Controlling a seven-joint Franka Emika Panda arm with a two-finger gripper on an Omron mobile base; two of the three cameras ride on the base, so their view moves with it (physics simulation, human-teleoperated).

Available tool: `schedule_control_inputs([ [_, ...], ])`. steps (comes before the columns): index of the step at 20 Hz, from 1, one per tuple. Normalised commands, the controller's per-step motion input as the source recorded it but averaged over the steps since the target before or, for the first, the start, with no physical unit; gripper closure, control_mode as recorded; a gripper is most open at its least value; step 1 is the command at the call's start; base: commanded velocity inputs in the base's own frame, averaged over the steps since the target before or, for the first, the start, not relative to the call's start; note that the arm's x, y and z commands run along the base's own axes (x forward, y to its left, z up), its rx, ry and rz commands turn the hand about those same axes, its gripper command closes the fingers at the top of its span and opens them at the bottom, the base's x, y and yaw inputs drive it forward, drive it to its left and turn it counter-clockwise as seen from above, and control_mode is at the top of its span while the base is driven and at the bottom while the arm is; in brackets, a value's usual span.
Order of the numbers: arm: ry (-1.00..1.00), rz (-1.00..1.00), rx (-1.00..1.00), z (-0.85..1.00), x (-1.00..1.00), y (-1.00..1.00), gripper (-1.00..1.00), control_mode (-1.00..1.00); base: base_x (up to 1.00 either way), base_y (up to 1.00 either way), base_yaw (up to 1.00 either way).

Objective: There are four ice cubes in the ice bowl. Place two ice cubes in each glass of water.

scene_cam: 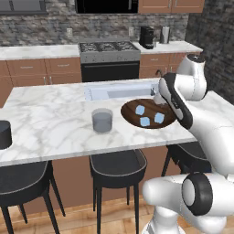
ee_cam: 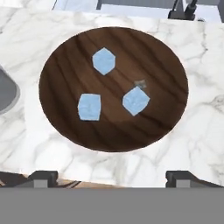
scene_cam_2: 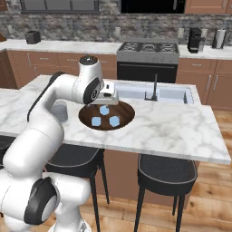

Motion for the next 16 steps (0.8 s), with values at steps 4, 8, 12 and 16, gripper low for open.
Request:
schedule_control_inputs([
  [4, 0.02, -0.25, 0.0, -0.04, 0.59, -0.05, -1.0, -1.0, 0.0, 0.0, 0.0],
  [8, 0.07, -0.21, 0.0, -0.05, 0.61, -0.12, -1.0, -1.0, 0.0, 0.0, 0.0],
  [12, 0.17, -0.06, 0.0, -0.23, 0.63, -0.19, -1.0, -1.0, 0.0, 0.0, 0.0],
  [16, 0.28, 0.0, 0.02, -0.33, 0.41, -0.19, -1.0, -1.0, 0.0, 0.0, 0.0],
])
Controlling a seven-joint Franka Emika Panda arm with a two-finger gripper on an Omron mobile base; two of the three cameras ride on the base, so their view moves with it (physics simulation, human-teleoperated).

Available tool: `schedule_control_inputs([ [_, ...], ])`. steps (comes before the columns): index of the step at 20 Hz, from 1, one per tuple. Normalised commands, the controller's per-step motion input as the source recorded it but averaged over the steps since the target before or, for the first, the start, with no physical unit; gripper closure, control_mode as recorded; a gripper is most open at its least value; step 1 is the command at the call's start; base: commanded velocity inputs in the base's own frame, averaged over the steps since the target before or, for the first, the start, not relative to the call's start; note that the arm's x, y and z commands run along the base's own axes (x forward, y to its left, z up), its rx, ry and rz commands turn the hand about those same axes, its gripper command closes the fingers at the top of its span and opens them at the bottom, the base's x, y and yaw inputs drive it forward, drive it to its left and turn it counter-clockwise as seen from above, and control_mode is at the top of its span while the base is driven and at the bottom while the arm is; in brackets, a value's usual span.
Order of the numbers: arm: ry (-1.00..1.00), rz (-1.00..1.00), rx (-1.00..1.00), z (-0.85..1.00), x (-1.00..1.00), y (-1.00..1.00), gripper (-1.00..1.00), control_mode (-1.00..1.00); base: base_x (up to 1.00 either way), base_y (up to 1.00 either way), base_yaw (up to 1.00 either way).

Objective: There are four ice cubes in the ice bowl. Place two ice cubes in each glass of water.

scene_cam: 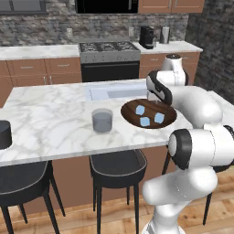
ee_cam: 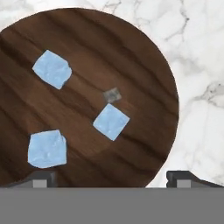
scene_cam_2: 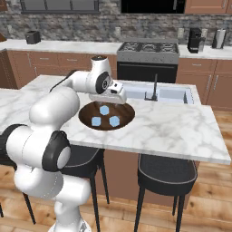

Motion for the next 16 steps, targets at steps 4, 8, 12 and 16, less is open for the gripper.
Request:
schedule_control_inputs([
  [4, 0.25, 0.0, 0.0, -0.33, 0.38, -0.07, -1.0, -1.0, 0.0, 0.0, 0.0],
  [8, 0.16, 0.0, 0.0, -0.3, 0.01, 0.0, -1.0, -1.0, 0.0, 0.0, 0.0],
  [12, 0.06, 0.0, 0.0, -0.31, 0.0, 0.0, -1.0, -1.0, 0.0, 0.0, 0.0],
  [16, 0.08, -0.02, 0.02, -0.4, 0.1, 0.0, -1.0, -1.0, 0.0, 0.0, 0.0],
])
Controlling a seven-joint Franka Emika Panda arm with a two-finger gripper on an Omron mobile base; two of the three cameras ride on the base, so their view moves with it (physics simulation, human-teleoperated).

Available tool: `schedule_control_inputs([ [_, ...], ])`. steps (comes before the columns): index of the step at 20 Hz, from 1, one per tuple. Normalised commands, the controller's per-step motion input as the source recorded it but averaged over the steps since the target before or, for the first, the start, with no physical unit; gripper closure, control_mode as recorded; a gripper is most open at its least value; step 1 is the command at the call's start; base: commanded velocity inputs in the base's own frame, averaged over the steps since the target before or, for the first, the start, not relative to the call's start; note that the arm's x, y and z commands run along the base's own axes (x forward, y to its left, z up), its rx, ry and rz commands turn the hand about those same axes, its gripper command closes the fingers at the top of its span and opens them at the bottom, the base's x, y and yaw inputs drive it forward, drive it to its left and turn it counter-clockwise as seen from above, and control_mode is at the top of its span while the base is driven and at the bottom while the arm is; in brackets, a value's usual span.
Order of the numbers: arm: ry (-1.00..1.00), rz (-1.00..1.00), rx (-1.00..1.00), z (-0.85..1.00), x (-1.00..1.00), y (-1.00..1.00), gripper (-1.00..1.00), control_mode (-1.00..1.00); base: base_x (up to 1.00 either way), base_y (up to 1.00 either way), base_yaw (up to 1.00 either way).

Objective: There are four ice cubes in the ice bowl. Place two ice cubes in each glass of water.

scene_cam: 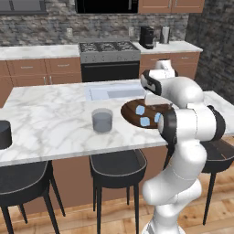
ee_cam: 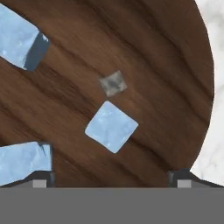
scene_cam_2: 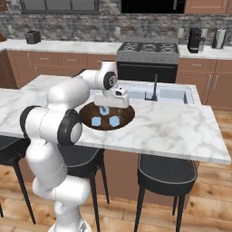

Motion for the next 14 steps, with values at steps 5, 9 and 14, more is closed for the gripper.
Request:
schedule_control_inputs([
  [5, 0.08, -0.07, 0.01, -0.39, 0.34, 0.0, -1.0, -1.0, 0.0, 0.0, 0.0],
  [9, 0.06, -0.09, 0.0, -0.27, 0.32, -0.07, -1.0, -1.0, 0.0, 0.0, 0.0],
  [14, 0.07, -0.16, 0.0, -0.11, 0.15, -0.09, -1.0, -1.0, 0.0, 0.0, 0.0],
])
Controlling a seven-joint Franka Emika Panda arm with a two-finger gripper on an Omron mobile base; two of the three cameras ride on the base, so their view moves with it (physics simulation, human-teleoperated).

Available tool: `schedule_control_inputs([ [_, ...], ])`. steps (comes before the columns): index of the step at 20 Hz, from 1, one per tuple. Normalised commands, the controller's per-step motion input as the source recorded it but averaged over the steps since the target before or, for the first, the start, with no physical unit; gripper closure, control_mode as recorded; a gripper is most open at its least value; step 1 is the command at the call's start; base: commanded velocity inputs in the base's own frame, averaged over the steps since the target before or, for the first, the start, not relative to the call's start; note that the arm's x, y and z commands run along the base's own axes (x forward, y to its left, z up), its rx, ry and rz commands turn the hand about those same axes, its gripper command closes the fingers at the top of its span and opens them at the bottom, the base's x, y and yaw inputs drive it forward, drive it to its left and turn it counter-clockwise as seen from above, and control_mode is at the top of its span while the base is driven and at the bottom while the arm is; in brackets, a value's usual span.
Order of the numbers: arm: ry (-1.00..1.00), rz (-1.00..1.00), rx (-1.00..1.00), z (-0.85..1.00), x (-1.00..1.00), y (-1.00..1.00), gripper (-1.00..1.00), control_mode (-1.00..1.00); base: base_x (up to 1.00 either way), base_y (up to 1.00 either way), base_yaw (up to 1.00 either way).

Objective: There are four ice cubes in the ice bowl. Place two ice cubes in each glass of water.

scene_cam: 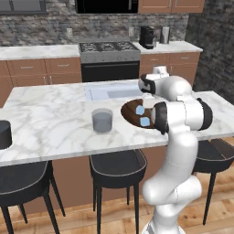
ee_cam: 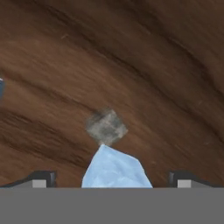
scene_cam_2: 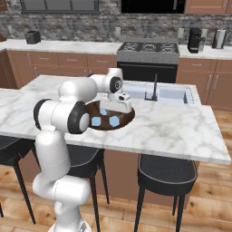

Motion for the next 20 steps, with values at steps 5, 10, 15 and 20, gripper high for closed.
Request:
schedule_control_inputs([
  [5, 0.04, -0.15, 0.0, 0.0, 0.0, 0.0, -1.0, -1.0, 0.0, 0.0, 0.0],
  [10, 0.09, -0.07, 0.0, -0.17, -0.05, 0.0, -1.0, -1.0, 0.0, 0.0, 0.0],
  [15, 0.03, -0.02, 0.0, -0.07, -0.02, 0.0, -1.0, -1.0, 0.0, 0.0, 0.0],
  [20, 0.0, 0.0, 0.0, -0.07, -0.16, 0.0, -1.0, -1.0, 0.0, 0.0, 0.0],
])
